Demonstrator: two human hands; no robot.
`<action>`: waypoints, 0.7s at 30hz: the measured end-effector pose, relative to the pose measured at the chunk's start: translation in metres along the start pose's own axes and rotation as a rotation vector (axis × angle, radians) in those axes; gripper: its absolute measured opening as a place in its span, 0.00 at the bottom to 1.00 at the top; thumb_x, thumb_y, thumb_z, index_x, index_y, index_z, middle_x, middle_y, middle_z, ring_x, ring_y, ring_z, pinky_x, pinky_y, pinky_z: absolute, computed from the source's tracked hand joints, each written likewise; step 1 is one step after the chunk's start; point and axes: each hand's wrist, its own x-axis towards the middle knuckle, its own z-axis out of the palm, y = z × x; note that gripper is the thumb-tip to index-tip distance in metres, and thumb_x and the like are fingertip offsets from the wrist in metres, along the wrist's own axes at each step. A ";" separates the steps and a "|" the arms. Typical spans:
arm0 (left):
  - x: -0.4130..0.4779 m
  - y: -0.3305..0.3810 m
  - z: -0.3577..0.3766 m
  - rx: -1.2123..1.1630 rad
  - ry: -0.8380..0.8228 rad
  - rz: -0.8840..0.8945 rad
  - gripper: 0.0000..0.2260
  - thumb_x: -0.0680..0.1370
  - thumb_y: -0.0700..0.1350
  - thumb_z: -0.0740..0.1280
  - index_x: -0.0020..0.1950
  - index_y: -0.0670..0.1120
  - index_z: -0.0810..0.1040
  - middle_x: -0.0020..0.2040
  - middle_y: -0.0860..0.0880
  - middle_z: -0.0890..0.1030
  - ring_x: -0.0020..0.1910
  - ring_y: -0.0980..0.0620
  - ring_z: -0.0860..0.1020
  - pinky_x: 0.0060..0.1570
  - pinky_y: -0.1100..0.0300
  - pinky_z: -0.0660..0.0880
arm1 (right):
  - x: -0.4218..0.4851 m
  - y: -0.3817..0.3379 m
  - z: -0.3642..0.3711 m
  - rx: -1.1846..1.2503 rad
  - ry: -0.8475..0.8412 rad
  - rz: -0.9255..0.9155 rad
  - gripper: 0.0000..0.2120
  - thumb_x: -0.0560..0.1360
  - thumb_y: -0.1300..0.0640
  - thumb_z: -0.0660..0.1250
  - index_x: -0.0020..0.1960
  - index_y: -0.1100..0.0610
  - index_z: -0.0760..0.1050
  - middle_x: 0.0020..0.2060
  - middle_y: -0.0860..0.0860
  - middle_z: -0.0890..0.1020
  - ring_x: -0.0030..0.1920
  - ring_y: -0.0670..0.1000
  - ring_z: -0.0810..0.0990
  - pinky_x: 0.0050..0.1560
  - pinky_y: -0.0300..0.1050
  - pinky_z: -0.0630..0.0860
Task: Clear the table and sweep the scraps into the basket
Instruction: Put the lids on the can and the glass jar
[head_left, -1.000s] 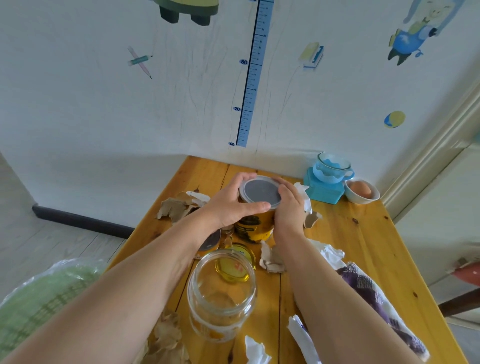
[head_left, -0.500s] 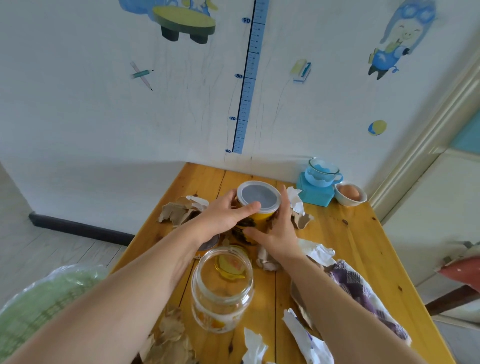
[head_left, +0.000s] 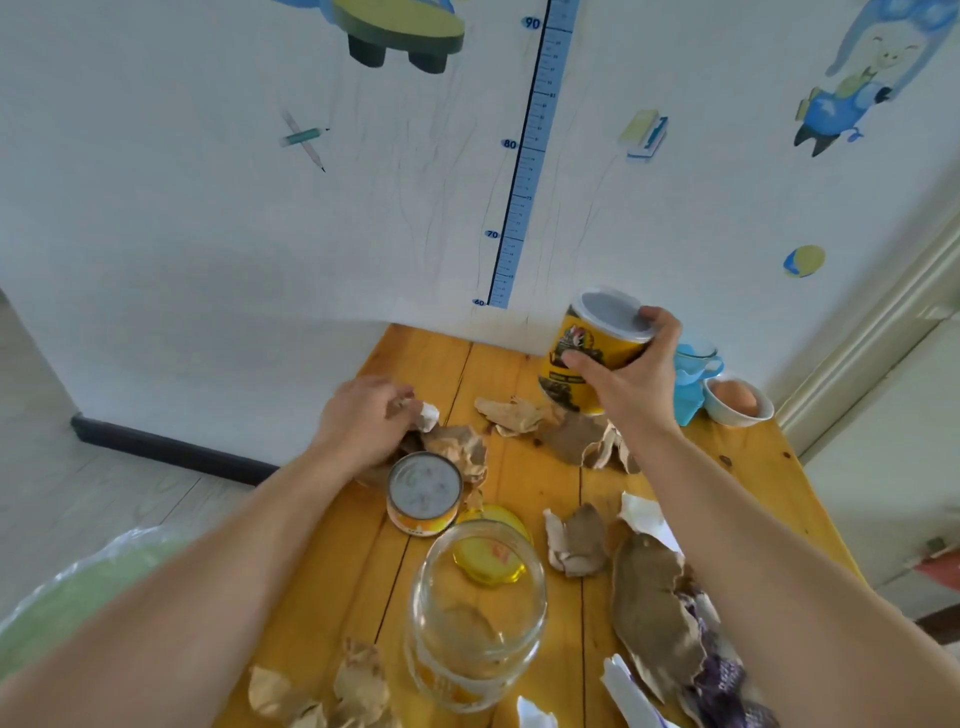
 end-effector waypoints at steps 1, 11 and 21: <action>-0.001 -0.001 0.003 0.033 -0.015 -0.003 0.18 0.77 0.53 0.61 0.65 0.48 0.74 0.69 0.45 0.70 0.68 0.45 0.66 0.66 0.50 0.63 | 0.006 0.002 0.003 -0.015 0.010 -0.002 0.38 0.64 0.55 0.78 0.65 0.53 0.59 0.55 0.46 0.67 0.57 0.47 0.70 0.45 0.30 0.71; -0.007 -0.012 0.021 -0.032 0.019 0.055 0.23 0.77 0.60 0.55 0.65 0.50 0.74 0.67 0.51 0.73 0.67 0.51 0.67 0.66 0.56 0.60 | 0.063 0.037 0.023 -0.164 0.107 0.098 0.36 0.62 0.56 0.78 0.62 0.54 0.60 0.54 0.48 0.68 0.55 0.48 0.68 0.51 0.40 0.70; -0.005 -0.016 0.023 -0.036 0.038 0.084 0.38 0.66 0.69 0.45 0.63 0.50 0.76 0.62 0.52 0.77 0.63 0.52 0.71 0.59 0.61 0.63 | 0.066 0.058 0.043 -0.224 0.091 0.130 0.37 0.61 0.50 0.79 0.61 0.53 0.61 0.57 0.50 0.70 0.56 0.49 0.70 0.58 0.46 0.72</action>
